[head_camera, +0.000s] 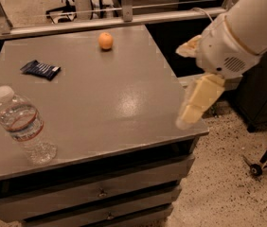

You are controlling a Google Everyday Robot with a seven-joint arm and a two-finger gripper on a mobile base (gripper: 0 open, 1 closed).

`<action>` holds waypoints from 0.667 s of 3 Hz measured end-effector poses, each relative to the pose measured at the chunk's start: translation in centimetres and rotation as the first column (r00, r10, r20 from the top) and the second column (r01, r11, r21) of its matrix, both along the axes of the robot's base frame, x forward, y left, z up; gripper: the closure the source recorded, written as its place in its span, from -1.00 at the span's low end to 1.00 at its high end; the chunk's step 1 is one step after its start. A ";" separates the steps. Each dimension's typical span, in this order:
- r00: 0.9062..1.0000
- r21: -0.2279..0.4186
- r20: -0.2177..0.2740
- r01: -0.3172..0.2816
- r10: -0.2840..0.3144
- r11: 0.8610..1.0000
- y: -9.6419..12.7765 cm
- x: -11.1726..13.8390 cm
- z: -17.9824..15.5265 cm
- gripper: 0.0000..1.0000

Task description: Pick water bottle

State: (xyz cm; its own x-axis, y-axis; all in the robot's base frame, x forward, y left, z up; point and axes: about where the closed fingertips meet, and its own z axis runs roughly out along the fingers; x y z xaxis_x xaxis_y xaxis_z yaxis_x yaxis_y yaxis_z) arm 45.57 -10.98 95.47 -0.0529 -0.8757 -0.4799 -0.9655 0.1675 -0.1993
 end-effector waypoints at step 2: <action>0.998 0.148 -0.003 -0.065 0.066 0.987 5.5 -0.5 -0.1 -1.00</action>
Offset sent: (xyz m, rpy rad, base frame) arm -0.0033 0.0424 -0.0033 0.1139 0.0082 0.0524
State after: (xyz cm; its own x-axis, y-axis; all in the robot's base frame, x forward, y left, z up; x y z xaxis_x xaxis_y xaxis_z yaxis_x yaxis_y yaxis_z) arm 45.11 -5.47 95.36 -0.0021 -0.7968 -0.6043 -0.9767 0.1312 -0.1697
